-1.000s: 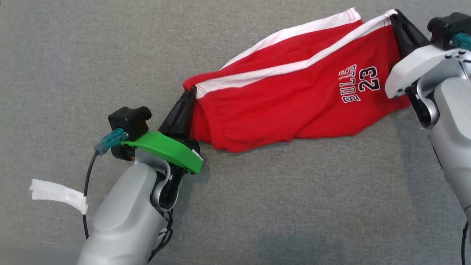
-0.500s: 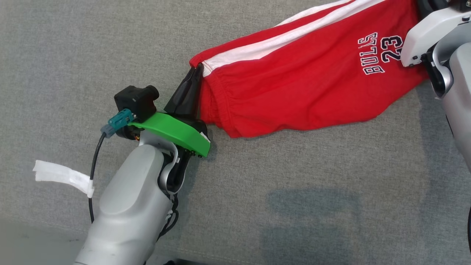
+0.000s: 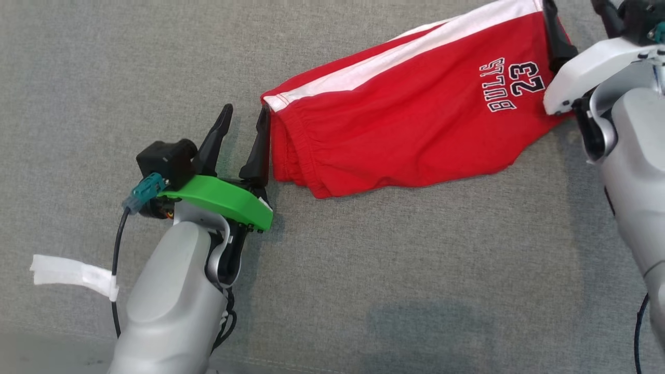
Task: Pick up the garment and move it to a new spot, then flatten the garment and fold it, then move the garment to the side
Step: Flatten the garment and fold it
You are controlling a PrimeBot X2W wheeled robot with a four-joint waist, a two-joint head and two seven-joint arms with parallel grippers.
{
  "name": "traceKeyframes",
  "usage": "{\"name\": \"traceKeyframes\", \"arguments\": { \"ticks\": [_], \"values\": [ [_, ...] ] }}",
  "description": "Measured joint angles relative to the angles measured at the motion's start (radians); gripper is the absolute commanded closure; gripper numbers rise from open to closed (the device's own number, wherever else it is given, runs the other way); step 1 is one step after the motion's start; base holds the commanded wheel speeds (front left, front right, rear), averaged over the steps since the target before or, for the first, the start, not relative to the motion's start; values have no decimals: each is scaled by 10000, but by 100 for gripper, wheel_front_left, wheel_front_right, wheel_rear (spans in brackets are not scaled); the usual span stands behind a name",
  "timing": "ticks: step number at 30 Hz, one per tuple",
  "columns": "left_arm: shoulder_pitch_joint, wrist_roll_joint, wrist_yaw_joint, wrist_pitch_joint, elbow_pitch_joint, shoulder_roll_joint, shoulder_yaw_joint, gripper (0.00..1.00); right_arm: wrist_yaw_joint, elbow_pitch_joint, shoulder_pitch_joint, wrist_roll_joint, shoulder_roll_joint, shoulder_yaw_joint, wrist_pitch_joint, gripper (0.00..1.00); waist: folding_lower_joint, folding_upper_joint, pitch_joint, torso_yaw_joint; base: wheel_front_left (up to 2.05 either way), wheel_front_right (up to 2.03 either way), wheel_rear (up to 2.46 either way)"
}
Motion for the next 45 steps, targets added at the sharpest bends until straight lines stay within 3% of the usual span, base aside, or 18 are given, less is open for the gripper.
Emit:
{"name": "traceKeyframes", "arguments": {
  "ticks": [6, 16, 17, 18, 19, 27, 37, 45],
  "values": [
    [841, 234, 0, 0, -221, -4, 291, 0, 0, -535, 1570, 1227, 69, 635, 2, 0, 0, 0, -454, -194, 0, 0, 0],
    [1353, 380, 0, 0, -255, 6, 433, 0, -8, -460, 2051, 2646, 163, 1174, 635, 0, -1, 0, -626, -435, 0, 0, 0],
    [1361, 380, 0, 0, -259, 6, 443, 0, -10, -468, 2050, 2740, 182, 1264, 729, 53, -1, 0, -632, -428, 0, 0, 0],
    [1370, 380, 0, 0, -257, 6, 453, 0, -12, -487, 2051, 2834, 182, 1371, 790, 90, 0, 0, -643, -421, 0, 0, 0],
    [1377, 380, 0, 0, -257, 6, 462, 0, -12, -527, 2052, 2892, 176, 1507, 842, 100, 0, 0, -664, -418, 0, 0, 0],
    [1752, 491, 0, 0, -159, 4, 621, 0, 4, -357, 2476, 3459, 245, 1908, 616, 100, 0, 0, -1143, -467, 0, 0, 0],
    [3313, 522, 0, 0, 117, 288, 675, 0, 2, -159, 4600, 4452, 679, 1496, 44, 100, -1, 0, -2685, -825, 0, 0, 0],
    [4422, 437, 0, 0, 58, 391, 621, 0, 0, -525, 6036, 4460, 811, 1482, -2, 100, -1, 0, -3857, -1328, 0, 0, 0]
  ]
}}
